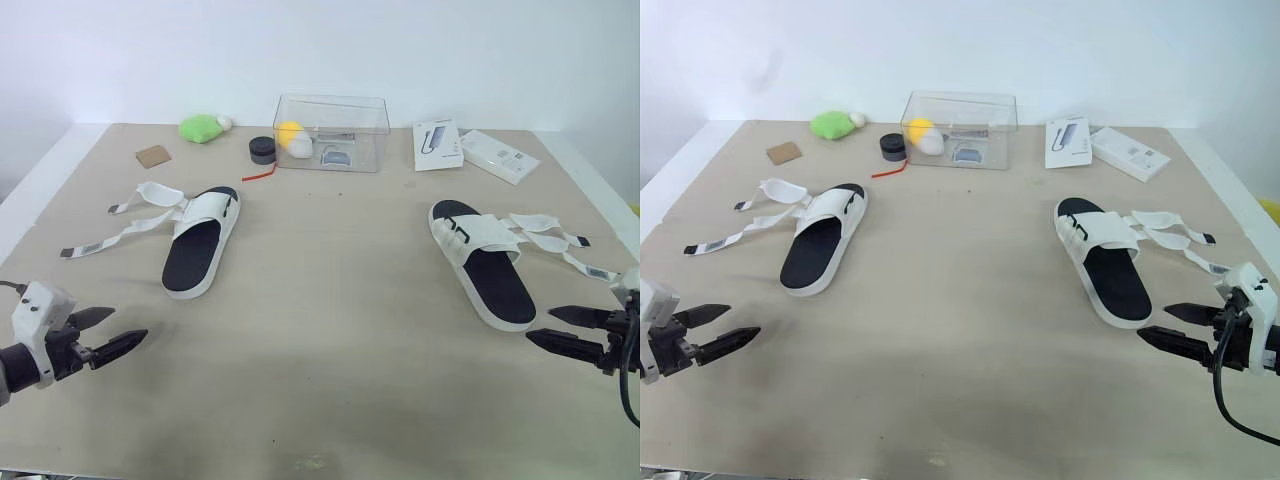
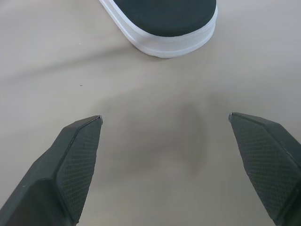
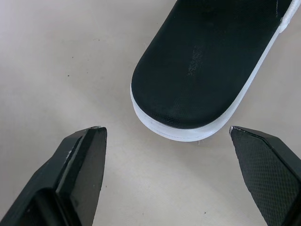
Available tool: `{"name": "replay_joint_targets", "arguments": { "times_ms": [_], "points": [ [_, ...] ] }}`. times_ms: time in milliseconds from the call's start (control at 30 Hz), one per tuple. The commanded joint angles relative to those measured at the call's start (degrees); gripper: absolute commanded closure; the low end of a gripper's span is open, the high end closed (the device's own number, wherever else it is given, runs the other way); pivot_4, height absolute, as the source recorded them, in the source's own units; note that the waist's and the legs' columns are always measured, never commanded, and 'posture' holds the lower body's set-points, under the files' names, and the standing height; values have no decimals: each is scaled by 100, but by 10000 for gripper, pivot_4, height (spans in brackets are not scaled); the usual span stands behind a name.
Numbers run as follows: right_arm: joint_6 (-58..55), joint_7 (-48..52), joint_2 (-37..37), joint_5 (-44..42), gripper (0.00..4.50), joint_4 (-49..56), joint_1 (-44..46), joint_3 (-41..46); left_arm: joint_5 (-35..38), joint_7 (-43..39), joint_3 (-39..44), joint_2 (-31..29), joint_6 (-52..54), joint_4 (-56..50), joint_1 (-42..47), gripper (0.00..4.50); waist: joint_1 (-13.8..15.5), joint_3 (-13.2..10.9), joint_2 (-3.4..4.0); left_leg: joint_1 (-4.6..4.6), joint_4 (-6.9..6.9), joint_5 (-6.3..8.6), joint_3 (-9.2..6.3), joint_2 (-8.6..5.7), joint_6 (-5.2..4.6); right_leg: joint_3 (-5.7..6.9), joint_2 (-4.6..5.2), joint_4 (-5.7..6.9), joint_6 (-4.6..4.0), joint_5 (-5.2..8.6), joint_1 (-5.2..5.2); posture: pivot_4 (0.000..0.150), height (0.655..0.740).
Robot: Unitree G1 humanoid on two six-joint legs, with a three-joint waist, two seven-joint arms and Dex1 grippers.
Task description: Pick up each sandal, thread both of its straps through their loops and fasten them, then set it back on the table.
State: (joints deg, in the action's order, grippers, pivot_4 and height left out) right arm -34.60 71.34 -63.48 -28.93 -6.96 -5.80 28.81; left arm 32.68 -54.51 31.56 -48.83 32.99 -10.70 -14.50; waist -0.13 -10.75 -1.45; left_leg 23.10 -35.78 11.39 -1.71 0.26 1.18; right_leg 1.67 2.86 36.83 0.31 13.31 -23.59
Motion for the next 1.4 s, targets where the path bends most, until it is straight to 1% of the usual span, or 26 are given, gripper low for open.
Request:
{"name": "replay_joint_targets", "arguments": {
  "times_ms": [33,767,833,900,1000,1133,1167,1233,1267,1333,1367,1400],
  "points": [
    [1,76,-122,-11,0,2,114,21,104,-10,146,-51,86,-74,10,364,0,0,0,0,0,0,0,0,0,0,0,0,0,0,0,1500,7400],
    [-61,98,-79,-19,0,13,135,131,195,-127,126,-123,441,-29,66,364,0,1,0,-3,-21,0,4,5,0,-4,-4,13,-1,-4,2,1500,7400],
    [14,81,-31,-45,0,0,202,161,331,-94,84,-99,557,-144,222,364,0,1,0,-3,-22,0,4,5,0,-4,-4,13,-1,-4,2,1500,7400],
    [190,-131,143,-139,0,-29,587,211,711,98,-90,11,798,-461,771,364,7,1,1,-3,-23,0,4,5,0,-5,-4,14,-1,-5,3,1500,7400],
    [596,-615,433,-62,0,-87,1281,111,875,323,-651,242,925,-681,1596,364,23,2,3,8,-65,1,14,31,1,6,-16,16,3,-18,14,1500,7400],
    [2009,-1498,787,994,0,-193,2069,-623,563,601,-1982,1063,747,-385,3069,364,40,7,-2,-2,-84,-5,54,37,-2,-20,-28,17,18,-51,22,1500,7400],
    [2268,-1640,833,1177,0,-232,2164,-743,492,619,-2172,1180,699,-301,3245,364,40,7,-3,-4,-85,-5,61,36,-2,-33,-37,15,47,-75,26,1500,7400],
    [2874,-1960,870,1651,0,-375,2317,-993,350,610,-2583,1446,627,-194,3515,364,39,7,-2,6,-85,-5,70,38,-2,-47,-47,13,49,-81,13,1500,7400],
    [3386,-2301,856,2095,0,-528,2425,-1187,186,635,-2917,1726,508,-36,3761,364,41,7,-2,2,-85,-3,79,38,-5,-56,-49,13,49,-80,13,1500,7400],
    [4627,-3082,713,3277,0,-858,2568,-1757,-300,756,-3634,2498,63,575,4420,364,57,8,-1,1,-83,-1,94,37,-9,-72,-49,14,52,-80,8,1500,7400],
    [5071,-3362,661,3678,0,-1029,2645,-1956,-450,755,-3819,2756,-108,811,4633,364,68,8,-1,0,-83,0,103,35,-10,-79,-49,14,56,-83,7,1500,7400],
    [5319,-3513,634,3888,0,-1145,2695,-2064,-529,738,-3895,2891,-204,945,4740,364,60,5,-7,1,-85,-1,104,30,-10,-83,-47,14,61,-86,6,1500,7400]
  ]
}}
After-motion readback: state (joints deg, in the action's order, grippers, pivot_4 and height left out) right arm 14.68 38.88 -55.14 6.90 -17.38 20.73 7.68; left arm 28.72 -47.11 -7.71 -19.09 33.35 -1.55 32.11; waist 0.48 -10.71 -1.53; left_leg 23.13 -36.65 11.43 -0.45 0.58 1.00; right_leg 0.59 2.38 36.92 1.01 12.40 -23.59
